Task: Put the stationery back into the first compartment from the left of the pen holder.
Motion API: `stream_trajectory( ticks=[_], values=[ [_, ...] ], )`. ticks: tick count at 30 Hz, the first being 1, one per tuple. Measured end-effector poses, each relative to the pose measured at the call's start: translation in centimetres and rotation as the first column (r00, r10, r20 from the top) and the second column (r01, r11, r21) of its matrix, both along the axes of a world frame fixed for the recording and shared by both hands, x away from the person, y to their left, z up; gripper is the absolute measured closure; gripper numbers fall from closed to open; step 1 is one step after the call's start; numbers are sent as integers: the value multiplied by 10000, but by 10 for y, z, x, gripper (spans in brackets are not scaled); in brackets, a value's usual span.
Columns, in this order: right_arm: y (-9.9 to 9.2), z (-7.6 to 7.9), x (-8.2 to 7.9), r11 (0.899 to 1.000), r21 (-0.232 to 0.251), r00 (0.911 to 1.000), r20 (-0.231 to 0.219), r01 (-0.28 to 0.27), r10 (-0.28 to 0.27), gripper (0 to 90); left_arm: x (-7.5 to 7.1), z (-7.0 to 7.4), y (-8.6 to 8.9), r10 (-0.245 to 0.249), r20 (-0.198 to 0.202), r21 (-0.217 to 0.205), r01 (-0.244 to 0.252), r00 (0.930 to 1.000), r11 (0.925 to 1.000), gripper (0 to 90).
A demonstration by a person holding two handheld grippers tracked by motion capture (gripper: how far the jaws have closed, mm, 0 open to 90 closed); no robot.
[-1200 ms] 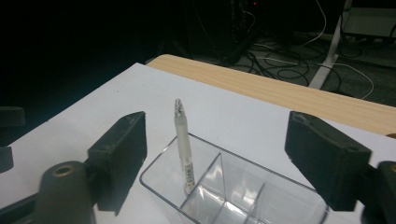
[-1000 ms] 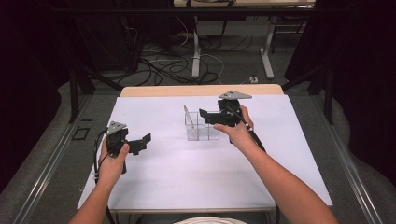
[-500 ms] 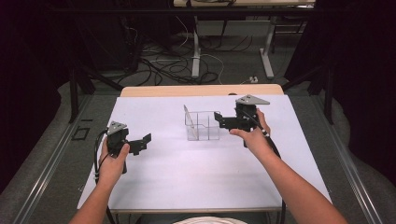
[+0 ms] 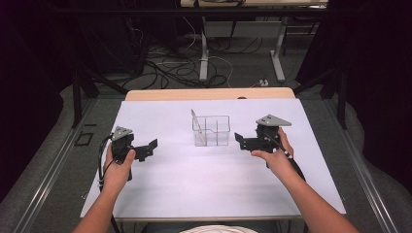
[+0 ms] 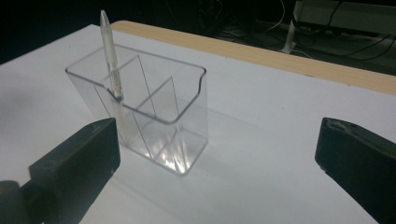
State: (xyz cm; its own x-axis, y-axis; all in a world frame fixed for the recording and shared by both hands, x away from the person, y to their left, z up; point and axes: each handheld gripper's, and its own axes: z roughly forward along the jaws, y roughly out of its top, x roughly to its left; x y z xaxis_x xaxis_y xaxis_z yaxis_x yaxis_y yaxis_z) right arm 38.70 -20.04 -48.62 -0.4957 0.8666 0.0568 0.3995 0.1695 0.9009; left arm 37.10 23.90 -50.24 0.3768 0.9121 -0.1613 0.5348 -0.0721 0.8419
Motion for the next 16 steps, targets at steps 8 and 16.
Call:
stream_trajectory(
  ticks=[8,16],
  values=[
    [-11,-21,-12,9999,131,9991,-425,30,-24,0,0,-1,-1,-13,-25,100,13,10000,9999,2],
    [-15,-30,-14,9999,112,9983,-577,-107,113,0,1,-1,-2,-20,18,127,20,10000,9999,2]
  ],
)
